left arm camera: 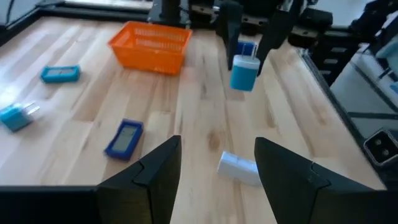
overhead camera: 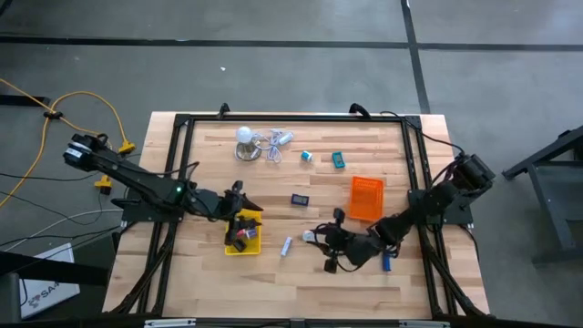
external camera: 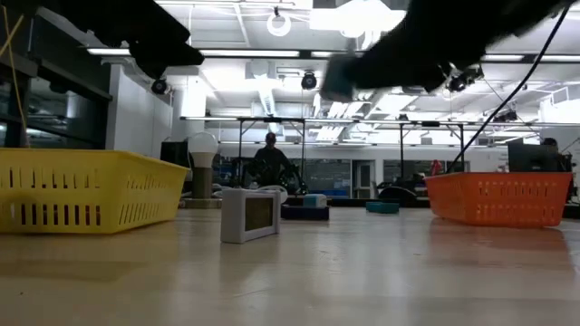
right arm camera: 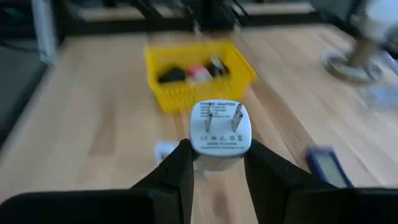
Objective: Pick & Place Office items
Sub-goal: Put the bottom blue charger adapter into the yellow bin
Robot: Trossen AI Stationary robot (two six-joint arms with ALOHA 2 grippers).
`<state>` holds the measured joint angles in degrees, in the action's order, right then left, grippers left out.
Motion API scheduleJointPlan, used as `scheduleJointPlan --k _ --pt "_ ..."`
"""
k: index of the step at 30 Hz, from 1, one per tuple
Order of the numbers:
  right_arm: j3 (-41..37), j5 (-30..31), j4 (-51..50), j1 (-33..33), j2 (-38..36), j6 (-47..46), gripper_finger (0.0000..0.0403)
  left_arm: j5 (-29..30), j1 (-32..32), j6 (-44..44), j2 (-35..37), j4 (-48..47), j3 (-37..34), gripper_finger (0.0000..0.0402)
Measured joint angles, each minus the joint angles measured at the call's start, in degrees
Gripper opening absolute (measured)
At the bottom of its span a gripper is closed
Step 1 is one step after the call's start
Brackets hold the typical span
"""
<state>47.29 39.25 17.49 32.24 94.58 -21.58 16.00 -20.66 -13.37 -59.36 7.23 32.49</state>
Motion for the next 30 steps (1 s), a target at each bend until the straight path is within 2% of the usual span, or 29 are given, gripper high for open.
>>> scheduleJointPlan --k 5,13,19,30 --pt "0.15 -6.26 7.81 -2.83 -0.08 5.49 0.0105 -1.21 -0.43 1.55 -5.70 7.46 0.02 0.0198" --pt "0.13 -11.35 14.04 -5.30 -0.08 9.64 0.0105 -5.62 -0.49 4.05 -12.42 19.82 0.02 0.0198" --pt "0.13 -12.68 17.04 -5.89 -0.08 11.52 0.0105 -5.73 0.54 4.59 -16.50 27.36 0.05 0.0198" --pt "0.13 -12.77 17.97 -8.39 -0.06 13.09 0.0105 -5.61 3.16 4.80 -19.55 32.47 -0.02 0.0198"
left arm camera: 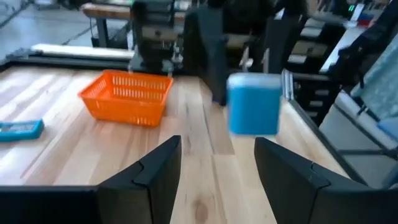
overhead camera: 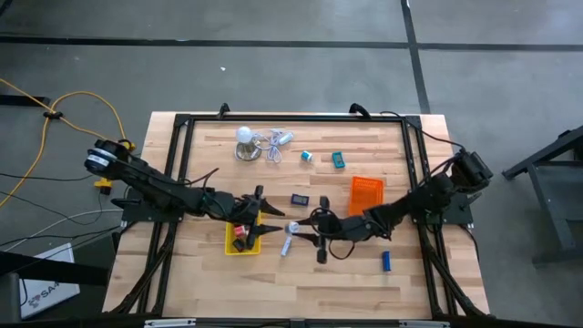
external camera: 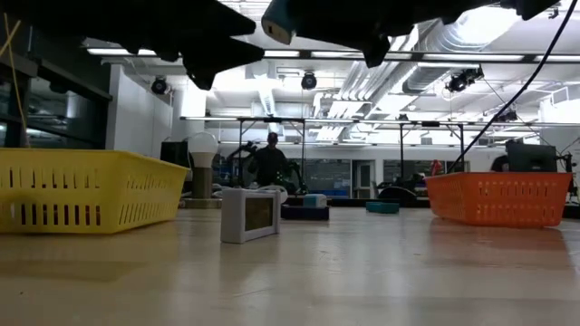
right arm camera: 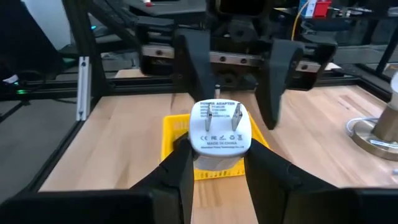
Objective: Pick & Place Office items
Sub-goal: Put the bottom blue charger adapter into the yellow bin
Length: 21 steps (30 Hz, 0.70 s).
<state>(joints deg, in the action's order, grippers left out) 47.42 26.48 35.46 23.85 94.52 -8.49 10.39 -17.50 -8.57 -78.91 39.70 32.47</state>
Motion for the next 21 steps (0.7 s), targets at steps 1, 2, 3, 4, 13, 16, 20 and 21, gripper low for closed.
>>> scheduleJointPlan --k 1,2,3,4,13,16,20,21 --pt "0.00 -0.04 0.00 -0.34 0.00 0.00 0.0105 -0.02 -0.02 0.02 -0.29 0.76 0.03 0.0198" --pt "0.00 -0.06 -0.02 -0.68 0.00 0.06 0.0105 -0.02 -0.02 0.02 -0.40 0.84 0.04 0.0198" --pt "0.00 -0.30 0.01 -1.04 0.00 0.33 0.0105 -0.02 -0.02 0.02 -0.46 0.80 0.02 0.0198" --pt "0.00 -0.96 0.11 -1.43 0.00 0.58 0.0105 -0.07 -0.01 0.26 -0.46 0.80 0.02 0.0198" --pt "0.00 -3.47 1.28 -3.89 0.02 1.22 0.0105 0.01 0.33 1.75 -0.44 1.72 0.02 0.0198" --pt "0.00 -4.87 1.74 -4.70 0.02 1.25 0.0105 0.20 0.85 1.78 -0.44 2.58 0.02 0.0198" --pt "0.00 -5.85 2.19 -5.67 0.02 1.27 0.0105 0.21 1.96 1.81 -0.44 3.25 0.02 0.0198" --pt "0.00 -5.86 2.17 -5.89 0.02 1.32 0.0105 0.17 2.21 1.83 -0.44 3.37 0.02 0.0198"
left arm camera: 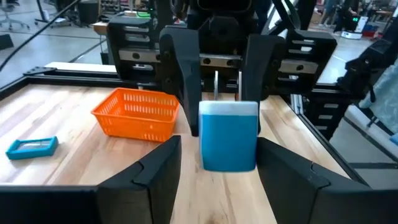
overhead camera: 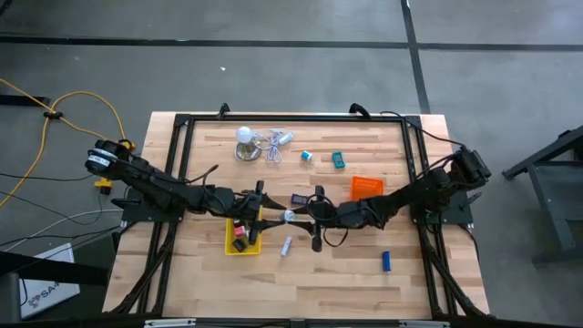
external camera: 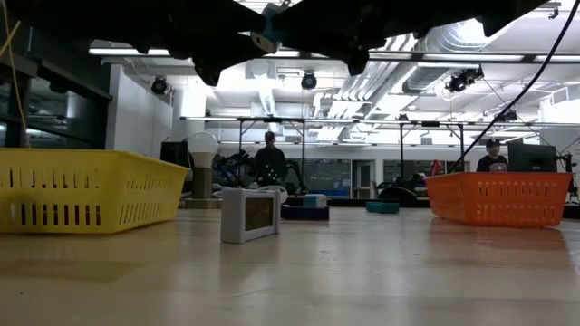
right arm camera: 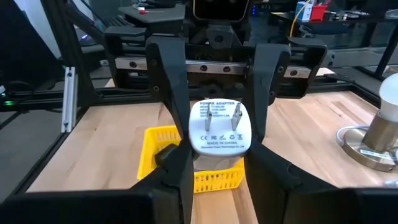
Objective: Pick & Place Office items
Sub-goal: Put the bottom blue charger adapter into the yellow bin
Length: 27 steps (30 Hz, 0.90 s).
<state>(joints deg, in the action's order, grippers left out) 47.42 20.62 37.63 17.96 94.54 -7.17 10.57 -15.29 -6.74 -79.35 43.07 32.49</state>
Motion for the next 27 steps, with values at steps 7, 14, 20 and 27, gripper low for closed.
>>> scheduleJointPlan --k 7,14,20,27 --pt "0.00 0.38 0.37 -0.28 0.00 1.45 0.0105 -0.39 0.94 -0.02 0.00 0.07 0.00 0.0198" --pt "0.00 0.25 0.37 -0.51 0.00 2.13 0.0105 -0.37 0.94 -0.02 0.00 0.07 0.00 0.0196" --pt "0.00 0.42 0.38 -0.51 0.00 2.48 0.0105 -0.37 0.94 -0.02 0.00 0.07 0.00 0.0167" --pt "0.00 0.46 0.37 -0.51 0.00 2.33 0.0105 -0.39 0.91 0.11 0.02 0.05 0.00 0.0135"
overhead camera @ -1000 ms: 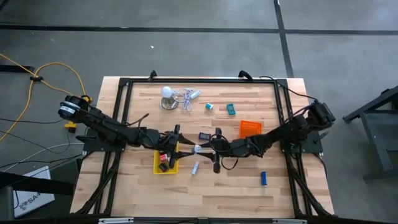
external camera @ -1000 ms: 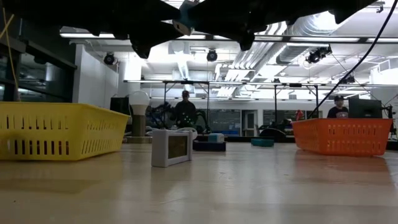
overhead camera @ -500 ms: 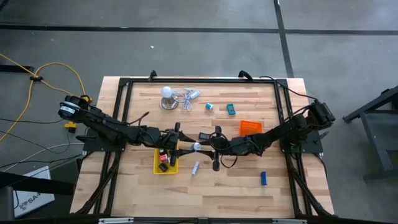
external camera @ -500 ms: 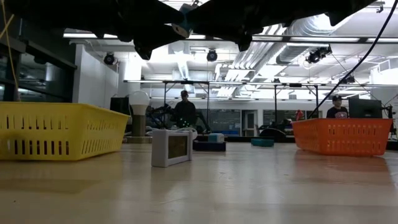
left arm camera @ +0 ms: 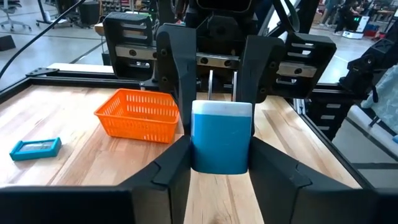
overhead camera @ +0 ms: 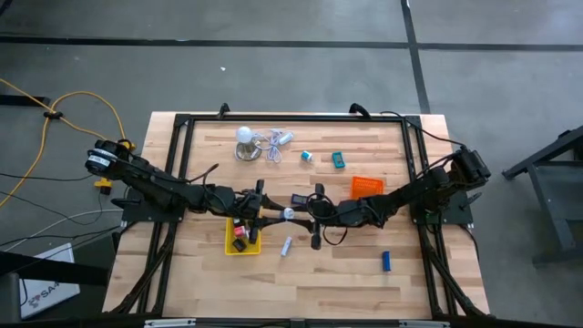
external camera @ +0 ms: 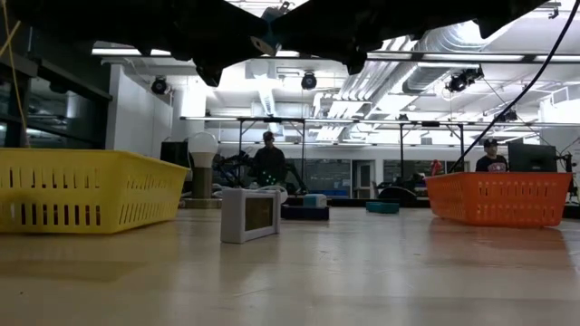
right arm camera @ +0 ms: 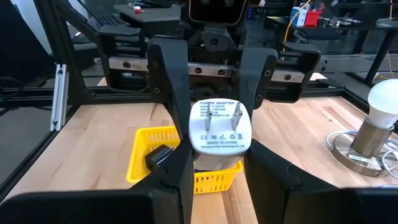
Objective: Pick & Place Office items
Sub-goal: Put the bottom blue charger adapter into the yellow bin
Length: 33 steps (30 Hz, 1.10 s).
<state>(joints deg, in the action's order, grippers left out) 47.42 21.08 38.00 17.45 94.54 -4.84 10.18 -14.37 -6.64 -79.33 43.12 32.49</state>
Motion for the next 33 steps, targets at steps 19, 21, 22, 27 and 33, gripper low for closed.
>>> scheduleJointPlan --k 19,21,22,27,33 --pt "-0.02 -0.26 0.02 0.00 0.00 0.35 0.0153 0.13 0.02 0.57 0.00 0.25 0.00 0.0129" --pt "-0.02 -0.48 0.02 0.02 0.00 0.35 0.0169 0.20 0.02 0.57 0.00 0.28 0.00 0.0129" --pt "-0.02 -0.48 0.02 0.02 0.00 0.35 0.0176 0.24 0.02 0.57 0.00 0.25 0.00 0.0129" --pt "-0.02 -0.48 -0.05 0.07 0.02 0.47 0.0209 0.39 -0.10 0.59 0.04 0.39 0.00 0.0129" --pt "0.00 -0.42 -1.93 0.07 0.02 0.61 0.0228 0.35 -0.70 0.38 0.05 0.34 0.00 0.0128"
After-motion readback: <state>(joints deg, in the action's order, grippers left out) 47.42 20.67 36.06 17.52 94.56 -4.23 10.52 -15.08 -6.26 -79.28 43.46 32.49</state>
